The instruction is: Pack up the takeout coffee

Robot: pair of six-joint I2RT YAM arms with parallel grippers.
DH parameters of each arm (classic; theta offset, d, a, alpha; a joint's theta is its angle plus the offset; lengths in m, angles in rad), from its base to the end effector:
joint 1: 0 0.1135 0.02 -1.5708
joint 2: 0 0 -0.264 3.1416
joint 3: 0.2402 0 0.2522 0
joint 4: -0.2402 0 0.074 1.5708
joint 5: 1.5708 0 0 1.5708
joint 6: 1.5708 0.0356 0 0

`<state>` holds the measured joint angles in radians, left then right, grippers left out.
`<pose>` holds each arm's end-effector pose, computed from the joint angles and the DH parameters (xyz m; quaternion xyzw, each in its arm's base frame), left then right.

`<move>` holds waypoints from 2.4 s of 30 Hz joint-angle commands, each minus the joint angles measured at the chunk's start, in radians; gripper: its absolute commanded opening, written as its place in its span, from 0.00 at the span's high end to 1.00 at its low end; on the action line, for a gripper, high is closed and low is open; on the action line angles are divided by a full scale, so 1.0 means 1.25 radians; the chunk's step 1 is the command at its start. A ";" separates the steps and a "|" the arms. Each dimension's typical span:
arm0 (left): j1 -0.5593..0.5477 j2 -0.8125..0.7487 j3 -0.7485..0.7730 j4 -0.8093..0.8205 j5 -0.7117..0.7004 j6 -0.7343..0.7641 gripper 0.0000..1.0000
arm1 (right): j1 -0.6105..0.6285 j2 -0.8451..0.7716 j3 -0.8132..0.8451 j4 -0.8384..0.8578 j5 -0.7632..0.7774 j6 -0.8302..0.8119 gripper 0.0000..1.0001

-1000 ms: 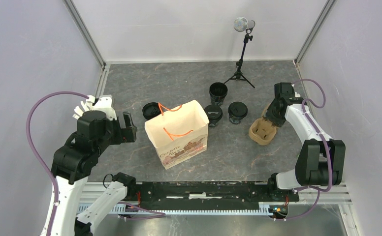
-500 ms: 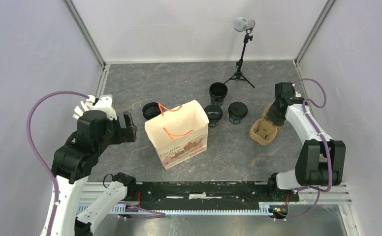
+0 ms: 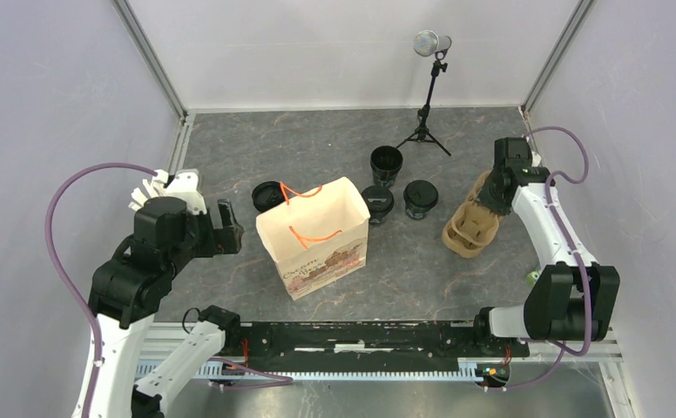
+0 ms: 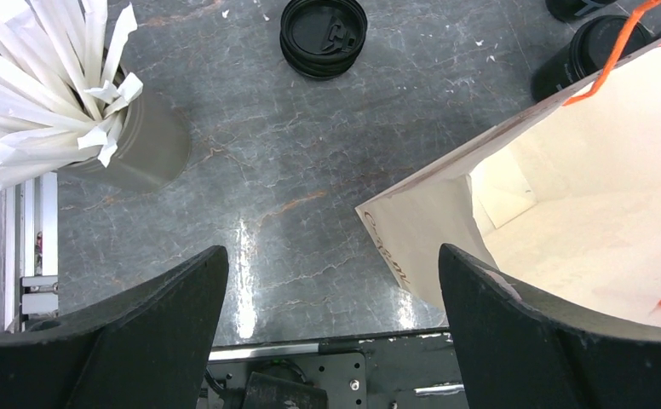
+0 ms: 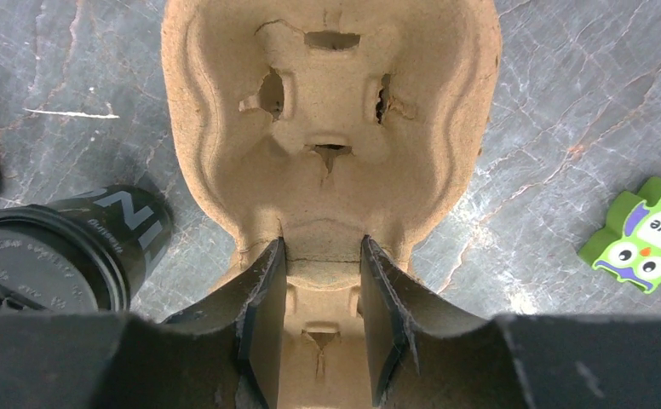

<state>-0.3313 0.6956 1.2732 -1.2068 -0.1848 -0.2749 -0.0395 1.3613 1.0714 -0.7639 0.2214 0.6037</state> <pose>0.0758 -0.0192 0.4026 -0.0168 0.8882 -0.0563 0.4556 0.2702 -0.0185 0.2647 0.3305 0.9027 -0.0319 0.2738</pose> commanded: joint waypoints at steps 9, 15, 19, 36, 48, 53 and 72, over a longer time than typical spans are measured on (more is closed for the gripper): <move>0.001 0.055 0.171 -0.101 0.118 -0.138 0.11 | -0.002 -0.098 0.294 -0.019 -0.121 -0.209 0.64; 0.000 0.089 0.171 -0.099 0.227 -0.266 0.20 | 0.077 -0.178 0.305 0.157 -0.317 -0.241 0.65; 0.000 0.101 0.128 -0.077 0.273 -0.287 0.26 | 0.221 -0.219 0.300 0.282 -0.300 -0.284 0.64; 0.001 0.121 0.034 0.004 0.324 -0.310 0.61 | 0.767 -0.154 0.249 0.520 -0.245 -0.538 0.59; 0.001 0.130 0.028 0.006 0.311 -0.303 0.64 | 0.834 -0.174 0.093 0.606 -0.334 -0.749 0.59; 0.000 0.130 0.030 0.009 0.306 -0.291 0.69 | 0.853 -0.167 0.084 0.602 -0.397 -0.808 0.59; 0.000 0.135 0.050 0.012 0.385 -0.201 0.81 | 0.954 -0.164 0.131 0.598 -0.346 -0.734 0.63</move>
<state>-0.3313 0.8688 1.3151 -1.2236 0.2428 -0.5892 1.1484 1.1671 1.2156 -0.0711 -0.2573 -0.3363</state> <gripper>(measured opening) 0.181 0.391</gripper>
